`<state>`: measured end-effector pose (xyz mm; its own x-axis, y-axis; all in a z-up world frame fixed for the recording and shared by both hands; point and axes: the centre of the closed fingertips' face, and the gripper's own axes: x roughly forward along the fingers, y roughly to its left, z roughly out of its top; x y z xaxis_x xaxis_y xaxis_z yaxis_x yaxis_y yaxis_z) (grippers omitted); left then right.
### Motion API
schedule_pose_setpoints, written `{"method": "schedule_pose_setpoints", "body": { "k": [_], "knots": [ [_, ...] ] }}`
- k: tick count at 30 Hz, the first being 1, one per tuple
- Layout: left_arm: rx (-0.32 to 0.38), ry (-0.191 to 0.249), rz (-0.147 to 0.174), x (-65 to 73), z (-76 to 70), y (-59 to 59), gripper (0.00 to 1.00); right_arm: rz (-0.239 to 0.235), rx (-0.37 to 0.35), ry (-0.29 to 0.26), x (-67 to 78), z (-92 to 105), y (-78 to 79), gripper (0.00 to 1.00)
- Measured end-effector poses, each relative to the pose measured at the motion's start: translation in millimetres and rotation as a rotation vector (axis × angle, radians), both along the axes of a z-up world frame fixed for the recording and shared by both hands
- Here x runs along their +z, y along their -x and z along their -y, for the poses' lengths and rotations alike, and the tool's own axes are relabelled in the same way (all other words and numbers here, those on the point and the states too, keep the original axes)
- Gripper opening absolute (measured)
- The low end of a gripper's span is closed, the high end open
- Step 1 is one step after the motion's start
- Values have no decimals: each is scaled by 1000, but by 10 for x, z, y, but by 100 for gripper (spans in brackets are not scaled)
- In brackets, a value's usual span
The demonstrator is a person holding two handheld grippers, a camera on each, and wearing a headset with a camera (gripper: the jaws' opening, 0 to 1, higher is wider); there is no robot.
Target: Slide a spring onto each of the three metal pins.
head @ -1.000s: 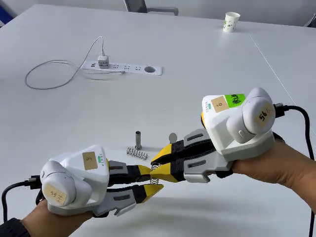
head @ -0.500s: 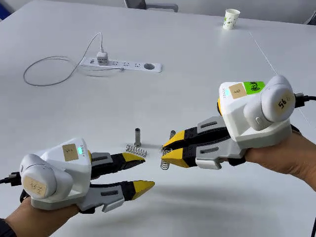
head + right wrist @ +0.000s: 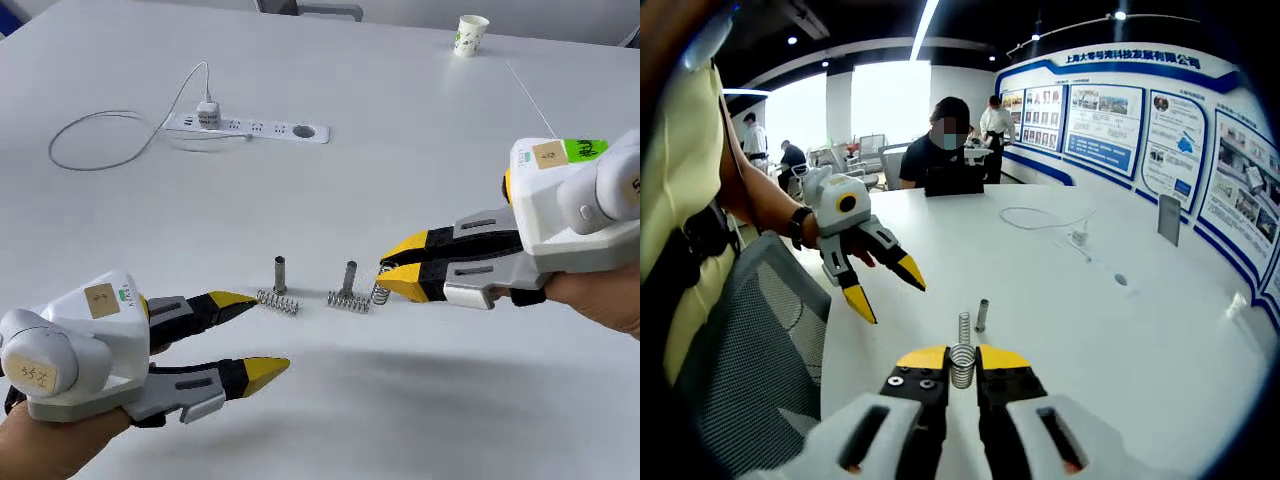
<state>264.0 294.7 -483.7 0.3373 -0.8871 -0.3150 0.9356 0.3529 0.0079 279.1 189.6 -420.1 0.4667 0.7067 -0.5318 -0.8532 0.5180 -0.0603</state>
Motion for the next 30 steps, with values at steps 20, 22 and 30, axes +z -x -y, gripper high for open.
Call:
{"method": "schedule_pose_setpoints", "body": {
  "k": [20, 22, 30],
  "knots": [
    [54, 1, -8, 28, -127, -46, 48, 23, -288, 44, -273, 671, -495, 11],
    [55, 1, -8, 27, -131, -47, 48, 10, -296, 41, -313, 681, -497, 11],
    [56, -3, -9, 26, -138, -47, 48, -3, -321, 35, -438, 727, -527, 11]
  ]
}}
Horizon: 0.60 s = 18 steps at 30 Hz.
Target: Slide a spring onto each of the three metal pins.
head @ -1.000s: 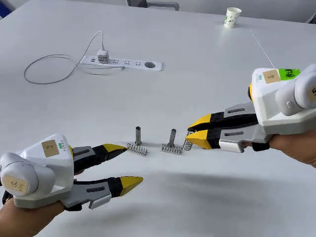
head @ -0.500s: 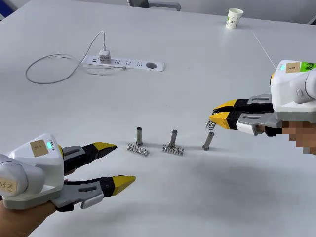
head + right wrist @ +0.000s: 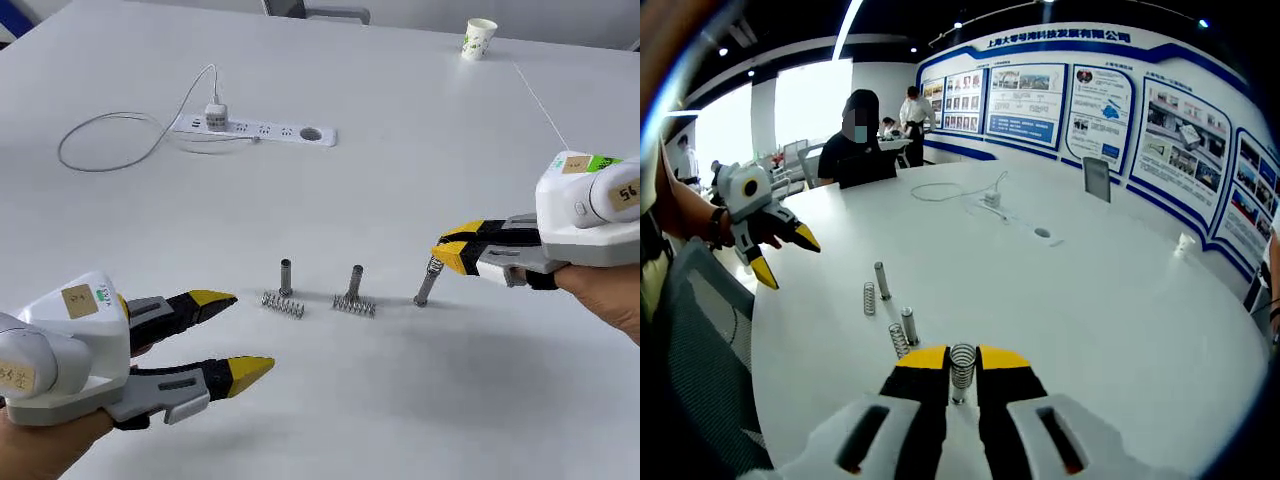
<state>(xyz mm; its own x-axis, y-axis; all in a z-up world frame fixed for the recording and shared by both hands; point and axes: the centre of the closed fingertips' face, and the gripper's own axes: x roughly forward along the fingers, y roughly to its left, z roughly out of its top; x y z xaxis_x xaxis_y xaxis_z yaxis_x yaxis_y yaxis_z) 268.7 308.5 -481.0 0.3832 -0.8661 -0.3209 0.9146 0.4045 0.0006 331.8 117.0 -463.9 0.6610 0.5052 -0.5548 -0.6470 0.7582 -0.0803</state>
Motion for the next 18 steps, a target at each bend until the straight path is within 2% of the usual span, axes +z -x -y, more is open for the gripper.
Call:
{"method": "schedule_pose_setpoints", "body": {
  "k": [7, 18],
  "knots": [
    [1, -2, -2, -10, -13, -1, 48, -10, -16, -15, -90, 16, 0, 11],
    [1, -3, -2, -16, -10, 1, 47, -29, -24, 11, -320, -24, -9, 11]
  ]
}}
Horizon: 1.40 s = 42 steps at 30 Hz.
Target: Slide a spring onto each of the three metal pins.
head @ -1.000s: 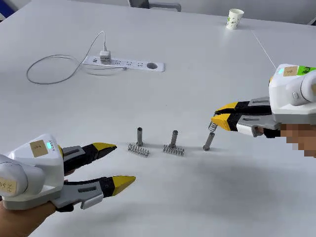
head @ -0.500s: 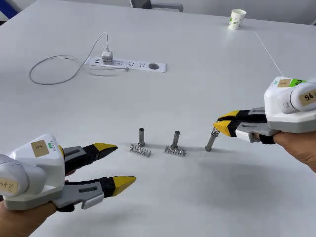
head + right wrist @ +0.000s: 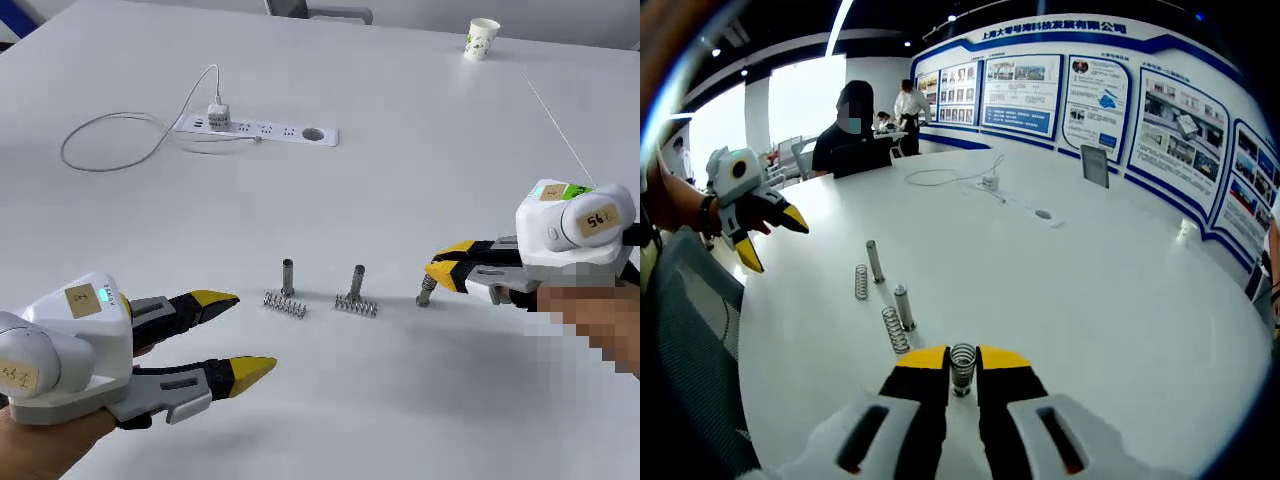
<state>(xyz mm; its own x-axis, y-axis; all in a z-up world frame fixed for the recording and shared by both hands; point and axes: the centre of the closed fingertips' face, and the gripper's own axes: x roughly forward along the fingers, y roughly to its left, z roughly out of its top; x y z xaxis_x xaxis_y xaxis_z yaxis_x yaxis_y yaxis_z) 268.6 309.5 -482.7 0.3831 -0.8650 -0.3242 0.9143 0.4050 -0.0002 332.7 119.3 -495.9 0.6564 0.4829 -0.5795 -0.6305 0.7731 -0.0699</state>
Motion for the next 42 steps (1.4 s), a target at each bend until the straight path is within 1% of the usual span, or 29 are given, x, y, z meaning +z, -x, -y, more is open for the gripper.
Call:
{"method": "schedule_pose_setpoints", "body": {
  "k": [3, 5, 15, 22, 24, 26, 34, 39, 42],
  "knots": [
    [1, 0, -1, -7, -6, 2, 47, -8, -4, -2, -40, -1, 0, 12],
    [1, -2, -2, -14, -8, 6, 47, -19, -6, 4, -75, -5, 7, 12],
    [7, 0, -2, -8, -14, -4, 47, -42, -20, 24, -211, 26, -6, 12],
    [6, 1, -2, -8, -8, -9, 47, -50, -23, 19, -252, 35, -11, 13],
    [6, 2, -2, -7, -7, -11, 47, -46, -25, 16, -243, 34, -14, 16],
    [6, 1, -2, -7, -7, -16, 47, -41, -26, 13, -220, 36, -10, 16],
    [2, 3, -1, -3, 10, -13, 48, 9, -11, 2, -38, -9, -1, 21],
    [-1, 1, 0, -4, 13, -8, 47, 42, 21, -9, 86, -110, 0, 22],
    [-1, 0, 1, -1, 16, -6, 47, 50, 63, -16, 125, -243, 26, 22]
  ]
}}
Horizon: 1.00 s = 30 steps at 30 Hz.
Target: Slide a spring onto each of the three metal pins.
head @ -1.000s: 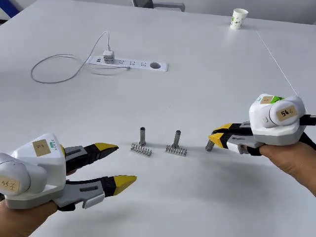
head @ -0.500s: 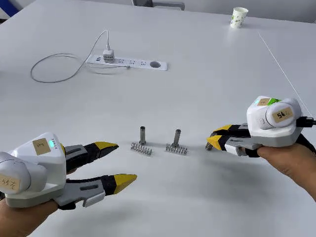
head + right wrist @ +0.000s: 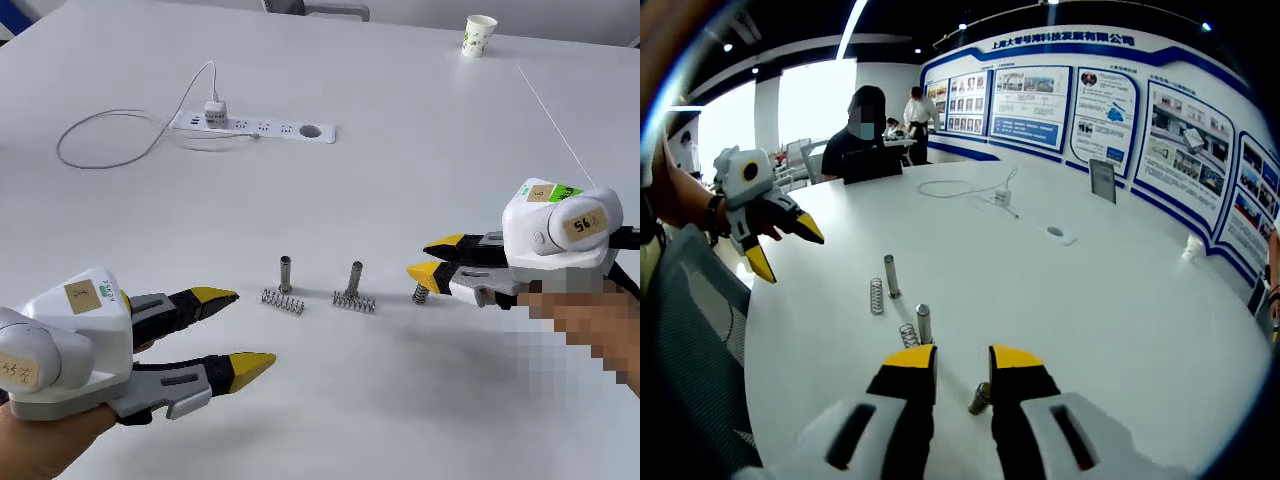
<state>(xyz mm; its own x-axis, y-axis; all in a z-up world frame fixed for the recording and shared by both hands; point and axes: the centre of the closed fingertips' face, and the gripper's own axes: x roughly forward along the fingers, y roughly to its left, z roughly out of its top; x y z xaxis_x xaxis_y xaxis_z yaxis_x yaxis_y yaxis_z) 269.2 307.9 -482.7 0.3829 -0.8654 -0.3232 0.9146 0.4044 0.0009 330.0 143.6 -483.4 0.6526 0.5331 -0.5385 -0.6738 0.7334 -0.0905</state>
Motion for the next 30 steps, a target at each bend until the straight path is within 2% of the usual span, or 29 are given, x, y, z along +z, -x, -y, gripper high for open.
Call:
{"method": "schedule_pose_setpoints", "body": {
  "k": [4, 11, 24, 30],
  "knots": [
    [-1, -1, 1, 3, 2, 3, 47, -24, 45, 6, -75, -151, 43, 21],
    [2, -5, 0, 3, -16, 15, 47, -77, 97, 31, -319, -333, 72, 21],
    [4, -7, -1, 6, -23, 24, 47, -148, 145, 102, -629, -455, 66, 19],
    [2, -10, -4, -11, -27, 30, 47, -166, 147, 134, -711, -453, 55, 18]
  ]
}}
